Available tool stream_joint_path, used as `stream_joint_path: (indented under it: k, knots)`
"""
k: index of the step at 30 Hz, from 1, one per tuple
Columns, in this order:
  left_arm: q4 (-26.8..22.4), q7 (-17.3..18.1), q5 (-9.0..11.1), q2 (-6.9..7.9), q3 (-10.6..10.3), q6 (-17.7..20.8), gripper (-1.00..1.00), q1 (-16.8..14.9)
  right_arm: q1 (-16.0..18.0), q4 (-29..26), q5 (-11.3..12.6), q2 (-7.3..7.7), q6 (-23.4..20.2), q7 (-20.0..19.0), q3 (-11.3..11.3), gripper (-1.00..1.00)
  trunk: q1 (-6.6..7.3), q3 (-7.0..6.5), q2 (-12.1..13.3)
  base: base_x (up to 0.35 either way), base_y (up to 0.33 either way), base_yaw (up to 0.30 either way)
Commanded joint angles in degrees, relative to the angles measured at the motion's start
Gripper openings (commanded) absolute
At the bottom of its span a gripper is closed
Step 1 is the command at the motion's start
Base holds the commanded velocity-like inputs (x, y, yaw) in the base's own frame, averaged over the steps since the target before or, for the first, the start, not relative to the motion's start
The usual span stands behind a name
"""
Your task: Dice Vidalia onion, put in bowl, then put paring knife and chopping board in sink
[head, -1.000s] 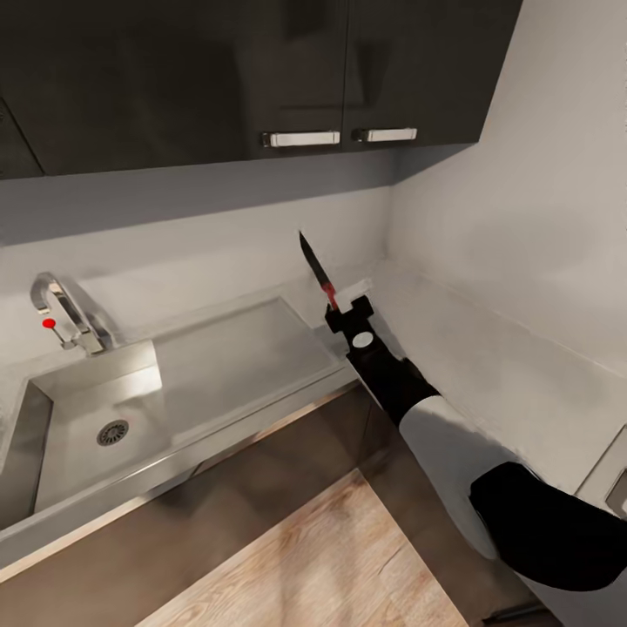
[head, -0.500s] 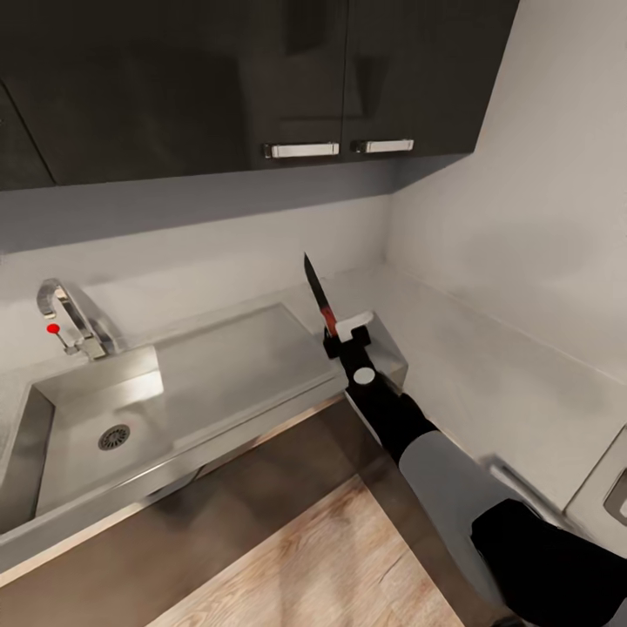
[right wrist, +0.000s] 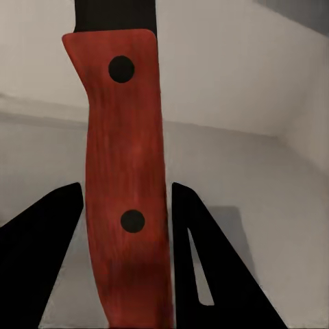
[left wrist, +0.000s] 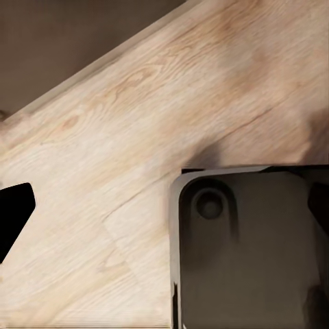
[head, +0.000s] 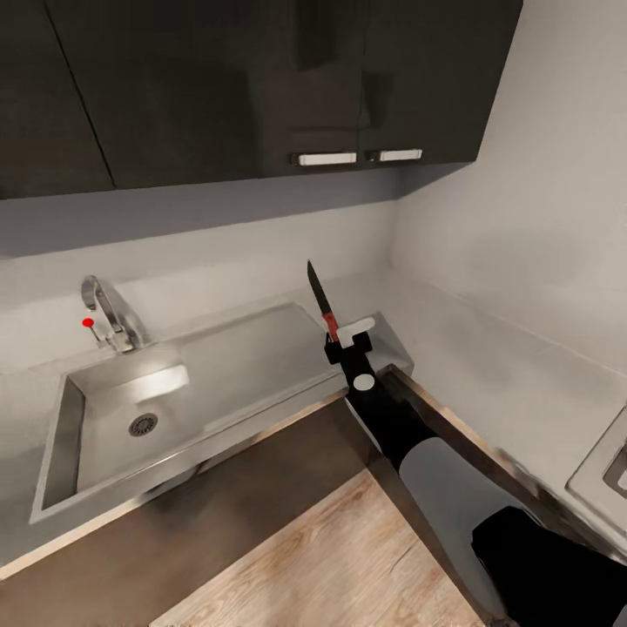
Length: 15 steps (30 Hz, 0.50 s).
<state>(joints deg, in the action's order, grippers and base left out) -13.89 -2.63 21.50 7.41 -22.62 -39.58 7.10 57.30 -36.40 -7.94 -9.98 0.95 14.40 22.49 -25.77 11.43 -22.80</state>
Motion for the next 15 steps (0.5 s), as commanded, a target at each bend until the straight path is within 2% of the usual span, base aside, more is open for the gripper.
stream_joint_path:
  k: [1, 8, 15]
  knots:
    - [-0.1, -0.3, 0.4, 0.06, -0.5, -0.1, 1.00, 0.0, 0.1, 0.1, -0.4, -0.02, 0.0, 0.5, 0.2, -1.00, -0.01, 0.01, -0.1, -0.255, 0.196, 0.000]
    - [-0.1, -0.3, 0.3, -0.02, -0.5, -0.1, 1.00, 0.0, -0.1, 0.1, -0.4, -0.02, 0.0, 0.5, 0.2, -1.00, -0.01, -0.62, -0.1, -0.262, 0.186, 0.000]
    - [-0.1, -0.3, 0.3, -0.04, -0.5, 0.0, 1.00, 0.0, -0.8, 0.1, -0.4, -0.02, 0.0, 0.5, 0.2, -1.00, -0.01, -1.26, -0.1, -0.307, 0.040, 0.000]
